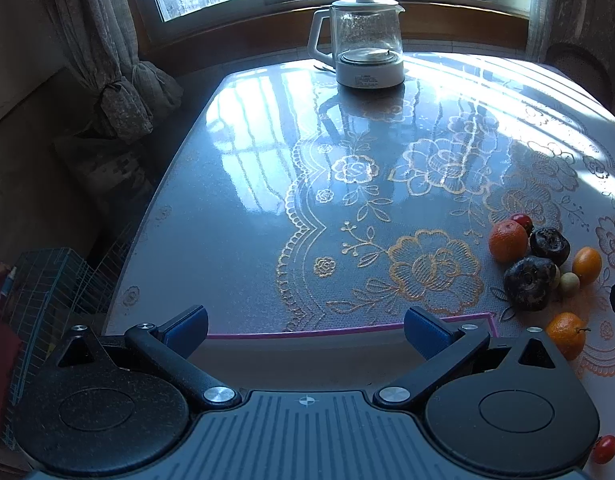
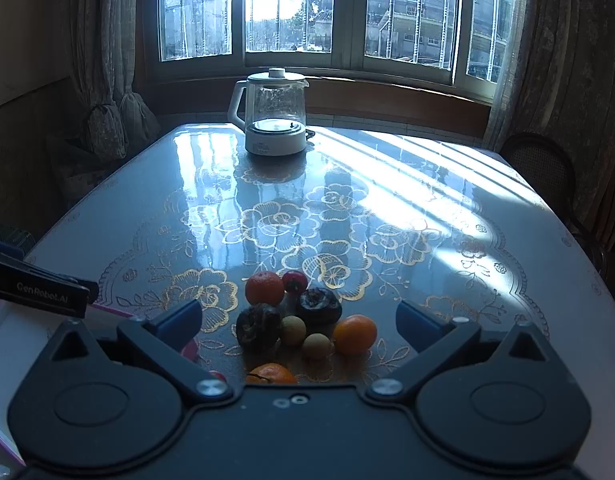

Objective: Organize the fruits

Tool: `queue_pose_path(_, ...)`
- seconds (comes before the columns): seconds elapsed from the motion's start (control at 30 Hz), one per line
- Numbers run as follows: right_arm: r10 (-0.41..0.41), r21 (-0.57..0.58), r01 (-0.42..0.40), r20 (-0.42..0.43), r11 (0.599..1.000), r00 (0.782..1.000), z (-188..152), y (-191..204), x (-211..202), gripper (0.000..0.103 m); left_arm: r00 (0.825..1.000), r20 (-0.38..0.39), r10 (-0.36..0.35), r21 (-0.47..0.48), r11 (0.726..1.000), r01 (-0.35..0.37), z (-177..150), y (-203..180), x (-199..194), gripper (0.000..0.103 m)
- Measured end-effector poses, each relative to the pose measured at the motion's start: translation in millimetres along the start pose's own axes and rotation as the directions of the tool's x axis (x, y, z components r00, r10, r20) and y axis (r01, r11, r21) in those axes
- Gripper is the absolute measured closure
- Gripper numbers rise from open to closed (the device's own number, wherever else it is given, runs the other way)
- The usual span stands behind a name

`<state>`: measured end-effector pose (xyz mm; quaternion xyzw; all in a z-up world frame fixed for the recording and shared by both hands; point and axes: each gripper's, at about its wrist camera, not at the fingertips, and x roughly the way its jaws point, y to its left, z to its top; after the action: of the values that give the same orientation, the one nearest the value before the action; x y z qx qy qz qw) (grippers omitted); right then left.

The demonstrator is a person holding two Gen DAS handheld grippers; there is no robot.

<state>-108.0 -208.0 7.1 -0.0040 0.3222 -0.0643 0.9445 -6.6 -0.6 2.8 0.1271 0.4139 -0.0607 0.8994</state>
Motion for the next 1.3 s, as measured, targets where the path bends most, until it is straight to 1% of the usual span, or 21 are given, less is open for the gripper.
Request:
queue_pose_path(0.27, 0.0, 0.001, 0.0, 0.001, 1.0, 1.0, 0, 0, 0, 0.0, 1.0, 0.009, 0.0, -0.01, 1.0, 0.0, 0, 0, 0, 0.0)
queue_pose_path(0.37, -0.003, 0.001, 0.003, 0.0, 1.0, 1.0, 0, 0, 0, 0.0, 1.0, -0.002, -0.016, -0.014, 1.0, 0.016, 1, 1, 1, 0.0)
queue_pose_path(0.5, -0.003, 0.002, 0.003, 0.001, 1.0, 1.0, 0, -1, -1, 0.0, 0.998, -0.054, -0.036, -0.044, 0.998, 0.033, 3, 4, 7, 0.0)
queue_pose_path(0.6, -0.003, 0.002, 0.003, 0.002, 1.0, 1.0, 0, -1, -1, 0.0, 0.995, -0.078, -0.059, -0.068, 0.996, 0.053, 2, 6, 11, 0.0)
queue_pose_path(0.67, -0.004, 0.002, 0.004, 0.001, 1.0, 1.0, 0, -1, -1, 0.0, 0.995, -0.081, -0.064, -0.099, 0.994, 0.055, 2, 9, 13, 0.0)
queue_pose_path(0.77, -0.005, 0.003, 0.005, 0.002, 1.0, 1.0, 0, -1, -2, 0.0, 0.996, -0.061, -0.058, -0.139, 0.989, 0.049, 3, 15, 12, 0.0)
queue_pose_path(0.83, -0.003, 0.005, 0.003, 0.004, 1.0, 1.0, 0, -2, -2, 0.0, 0.999, -0.045, -0.03, -0.136, 0.99, 0.023, 3, 14, 10, 0.0)
queue_pose_path(0.97, -0.002, 0.003, 0.002, 0.002, 1.0, 1.0, 0, 0, -2, 0.0, 0.999, -0.039, 0.03, -0.073, 0.997, -0.032, 7, 8, 10, 0.0)
queue_pose_path(1.07, 0.0, -0.003, 0.0, 0.004, 1.0, 1.0, 0, 1, -1, 0.0, 0.999, -0.045, 0.01, -0.084, 0.996, -0.013, 7, 10, 9, 0.0)
queue_pose_path(1.3, -0.004, 0.005, 0.004, -0.001, 1.0, 1.0, -1, -2, 0, 0.0, 0.999, -0.049, 0.011, -0.08, 0.997, -0.015, 6, 9, 11, 0.0)
